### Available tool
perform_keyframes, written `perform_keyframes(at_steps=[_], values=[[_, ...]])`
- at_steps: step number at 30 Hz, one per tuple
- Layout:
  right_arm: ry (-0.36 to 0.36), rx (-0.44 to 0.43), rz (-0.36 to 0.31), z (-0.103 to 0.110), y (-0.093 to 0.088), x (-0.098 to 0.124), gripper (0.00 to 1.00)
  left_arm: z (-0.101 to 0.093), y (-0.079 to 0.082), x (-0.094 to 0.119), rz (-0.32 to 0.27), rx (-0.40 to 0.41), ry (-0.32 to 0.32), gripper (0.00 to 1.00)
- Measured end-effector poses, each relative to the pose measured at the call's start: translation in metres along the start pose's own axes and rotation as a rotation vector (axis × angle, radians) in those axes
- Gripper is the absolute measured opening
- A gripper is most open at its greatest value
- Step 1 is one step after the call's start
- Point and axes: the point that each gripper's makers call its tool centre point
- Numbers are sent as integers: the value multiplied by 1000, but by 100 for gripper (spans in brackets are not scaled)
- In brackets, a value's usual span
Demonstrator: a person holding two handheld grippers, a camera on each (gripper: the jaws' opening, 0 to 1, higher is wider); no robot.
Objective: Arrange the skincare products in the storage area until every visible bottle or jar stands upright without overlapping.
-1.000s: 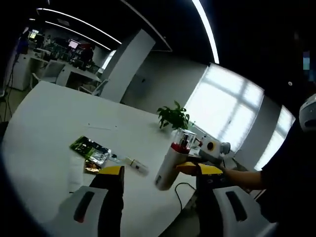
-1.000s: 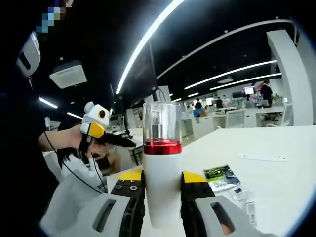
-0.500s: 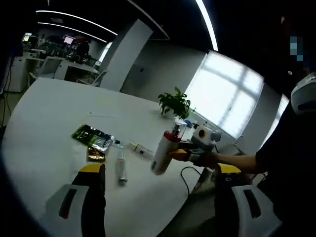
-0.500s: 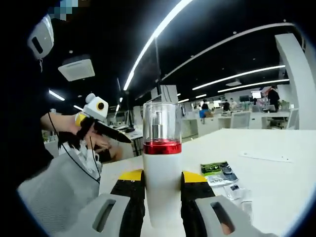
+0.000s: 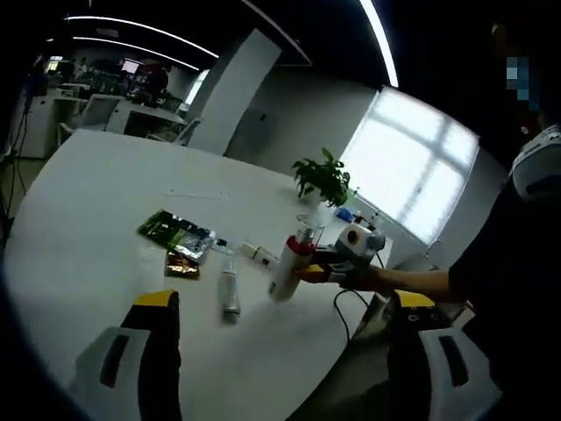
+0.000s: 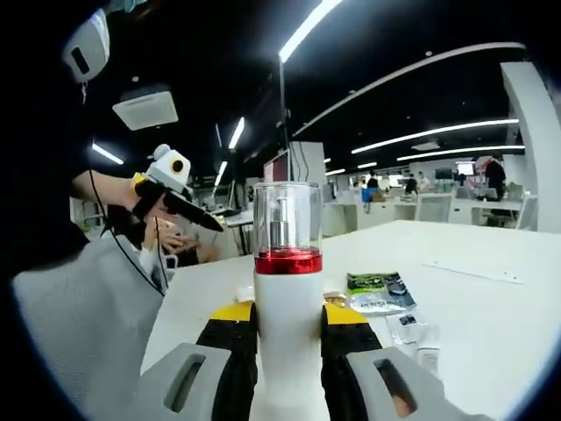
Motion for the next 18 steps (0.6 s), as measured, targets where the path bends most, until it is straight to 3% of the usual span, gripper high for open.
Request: perform_keyframes(at_steps=[5,18], values=[[6,-10,1,-5,-10,-5,17,2,-2,-2,9,4,5,93],[34,-21,-6,-6,-12,-1,19,3,-1,-15,22,11,8,91]])
Point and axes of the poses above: the point that each gripper's makers call its tool centre point, and the gripper's own axes: x roughly backward along the fingers, z roughly to its left, y roughly out of its top, and after that the axes turned 6 degrees about x, right-handed
